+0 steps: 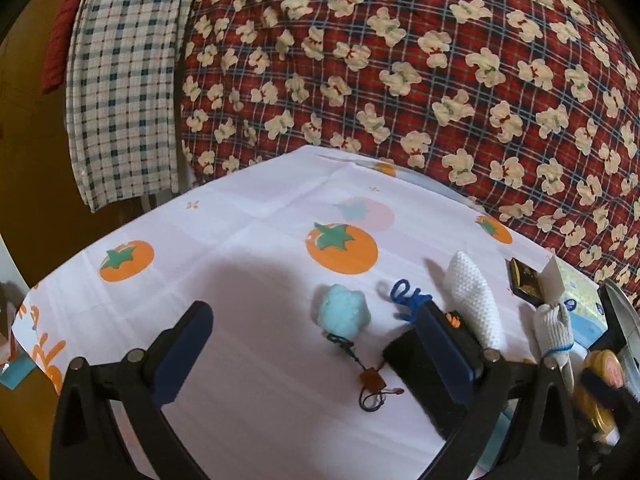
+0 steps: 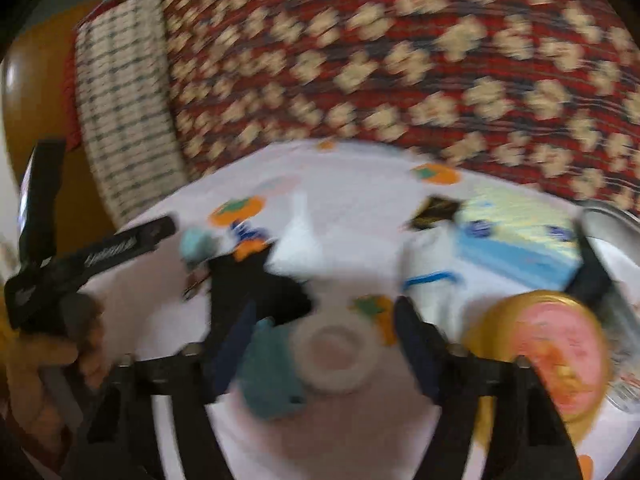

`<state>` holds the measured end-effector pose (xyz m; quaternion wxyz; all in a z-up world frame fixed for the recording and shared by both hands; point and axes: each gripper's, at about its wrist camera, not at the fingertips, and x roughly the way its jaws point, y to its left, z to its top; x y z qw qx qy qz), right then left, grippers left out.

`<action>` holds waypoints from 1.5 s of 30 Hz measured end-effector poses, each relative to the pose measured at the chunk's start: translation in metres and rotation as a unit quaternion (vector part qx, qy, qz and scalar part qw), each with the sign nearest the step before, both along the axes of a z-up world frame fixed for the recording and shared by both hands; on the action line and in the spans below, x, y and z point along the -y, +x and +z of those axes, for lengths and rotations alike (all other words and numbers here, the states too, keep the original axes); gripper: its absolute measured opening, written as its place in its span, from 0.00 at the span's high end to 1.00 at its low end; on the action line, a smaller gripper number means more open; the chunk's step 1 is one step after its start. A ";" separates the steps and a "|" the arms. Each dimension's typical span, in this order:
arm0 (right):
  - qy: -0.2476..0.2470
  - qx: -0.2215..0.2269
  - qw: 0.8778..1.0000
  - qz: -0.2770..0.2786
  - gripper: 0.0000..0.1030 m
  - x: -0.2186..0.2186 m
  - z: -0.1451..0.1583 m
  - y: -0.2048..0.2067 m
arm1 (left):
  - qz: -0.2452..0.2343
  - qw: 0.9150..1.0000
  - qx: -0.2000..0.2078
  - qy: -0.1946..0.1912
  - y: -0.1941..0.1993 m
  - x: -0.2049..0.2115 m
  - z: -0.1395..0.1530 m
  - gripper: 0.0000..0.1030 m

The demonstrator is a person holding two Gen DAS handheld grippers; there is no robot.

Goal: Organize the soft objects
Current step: 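Grasp the teal cloth with the right gripper, then grasp the white tape roll with the left gripper while the right gripper holds the teal cloth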

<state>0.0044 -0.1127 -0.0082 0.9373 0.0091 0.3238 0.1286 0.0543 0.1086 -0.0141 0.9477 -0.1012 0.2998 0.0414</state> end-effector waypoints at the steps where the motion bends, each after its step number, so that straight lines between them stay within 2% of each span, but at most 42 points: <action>1: -0.004 -0.015 1.000 0.014 0.48 -0.006 -0.004 0.004 | 0.000 1.000 -0.003 -0.001 0.001 0.000 -0.001 0.01; 2: -0.006 -0.027 0.999 0.029 0.51 -0.012 -0.007 0.007 | 0.000 1.000 -0.005 0.000 0.002 0.000 -0.001 0.01; 8: -0.030 -0.079 0.991 0.107 0.52 -0.038 -0.022 0.016 | -0.001 1.000 -0.014 0.009 0.004 0.004 -0.002 0.01; 17: -0.095 -0.074 0.983 0.138 0.53 -0.060 -0.026 0.009 | 0.007 1.000 -0.019 0.010 0.006 0.002 -0.004 0.01; 18: -0.099 -0.075 0.982 0.141 0.55 -0.062 -0.027 0.008 | 0.008 1.000 -0.018 0.010 0.004 0.001 -0.004 0.01; 19: -0.102 -0.075 0.982 0.143 0.62 -0.062 -0.028 0.007 | 0.008 1.000 -0.016 0.010 0.004 0.001 -0.004 0.01; 21: -0.111 -0.075 0.981 0.141 0.66 -0.062 -0.028 0.009 | 0.009 1.000 -0.014 0.011 0.002 0.001 -0.003 0.01; 22: -0.113 -0.074 0.981 0.138 0.71 -0.061 -0.029 0.009 | 0.009 1.000 -0.015 0.011 0.002 0.002 -0.003 0.01; 23: -0.109 -0.075 0.982 0.134 0.78 -0.058 -0.029 0.010 | 0.009 1.000 -0.016 0.012 0.003 0.002 -0.003 0.01; 26: -0.091 -0.081 0.985 0.124 0.89 -0.048 -0.028 0.014 | 0.010 1.000 -0.019 0.011 0.002 0.001 -0.003 0.01; 28: -0.075 -0.078 0.987 0.119 0.90 -0.042 -0.025 0.014 | 0.013 1.000 -0.021 0.010 0.002 0.001 -0.004 0.01; 31: -0.015 -0.027 0.992 0.125 0.90 -0.025 -0.008 0.001 | 0.016 1.000 -0.023 0.010 0.002 0.001 -0.004 0.01; 34: 0.015 0.016 0.995 0.094 0.90 -0.010 0.002 -0.011 | 0.015 0.999 -0.022 0.019 0.002 0.004 -0.003 0.01; 38: 0.066 0.066 0.996 0.004 0.90 0.025 0.011 -0.025 | -0.001 0.999 -0.014 0.044 -0.001 0.018 0.001 0.01; 41: 0.064 0.097 0.991 -0.063 0.90 0.039 0.016 -0.036 | -0.024 0.998 0.000 0.063 -0.006 0.033 0.005 0.01; 45: 0.042 0.130 0.984 -0.116 0.90 0.051 0.023 -0.055 | -0.108 0.993 0.016 0.051 -0.014 0.060 0.009 0.01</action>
